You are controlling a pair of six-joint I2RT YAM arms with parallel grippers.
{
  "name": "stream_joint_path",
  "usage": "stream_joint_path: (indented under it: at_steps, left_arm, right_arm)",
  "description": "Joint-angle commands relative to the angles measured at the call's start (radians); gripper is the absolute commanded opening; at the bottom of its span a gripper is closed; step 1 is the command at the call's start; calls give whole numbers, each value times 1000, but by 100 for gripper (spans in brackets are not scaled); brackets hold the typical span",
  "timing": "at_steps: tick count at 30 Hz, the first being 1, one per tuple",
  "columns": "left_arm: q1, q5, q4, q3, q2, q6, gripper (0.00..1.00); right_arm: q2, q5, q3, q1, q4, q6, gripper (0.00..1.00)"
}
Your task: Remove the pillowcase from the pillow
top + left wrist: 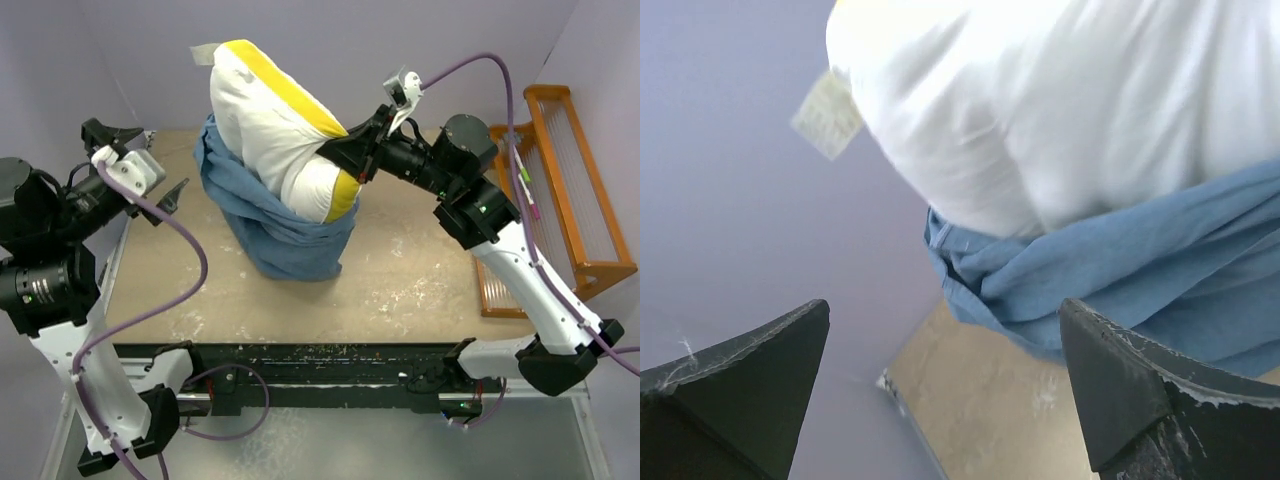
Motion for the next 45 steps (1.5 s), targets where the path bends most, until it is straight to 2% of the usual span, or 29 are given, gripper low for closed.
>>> stream_joint_path:
  at_steps: [1,5,9,12,17,21,24,27,30,36,39,41,42,45]
  left_arm:
    - [1,161,-29,25,44,-46,100]
    - [2,172,14,65,119,-107,99]
    - [3,208,-91,147,239,-85,99]
    - [2,277,-198,165,281,22,99]
    - [2,292,-306,141,316,129,99]
    - [-5,438,-469,158,346,215,99]
    - [-51,475,-352,78,324,96,99]
    - [-136,394,-180,-48,290,-14,99]
    - [-163,358,-23,-122,278,-125,99]
    - [-197,343,-27,-138,339,-94,99]
    - [-202,362,27,-175,325,-113,94]
    - [-200,311,45,-182,308,-94,95]
    - [-194,273,20,-179,303,-52,99]
    - [-174,167,-62,-181,309,82,99]
  right_arm:
    - [5,-194,124,-5,214,8,0]
    - [26,-302,158,-5,147,-24,0]
    - [23,-364,167,-5,65,-115,0]
    - [9,-396,156,-5,-1,-181,0]
    - [0,-382,194,-4,-130,-306,0]
    - [47,-391,267,-1,-245,-360,0]
    - [61,-413,259,9,-248,-365,0]
    - [66,-424,258,27,-263,-376,0]
    - [85,-413,287,46,-334,-418,0]
    - [90,-394,282,61,-390,-468,0]
    - [101,-389,293,60,-421,-491,0]
    - [109,-382,313,61,-451,-512,0]
    - [108,-380,315,61,-458,-516,0]
    - [100,-385,320,60,-461,-522,0]
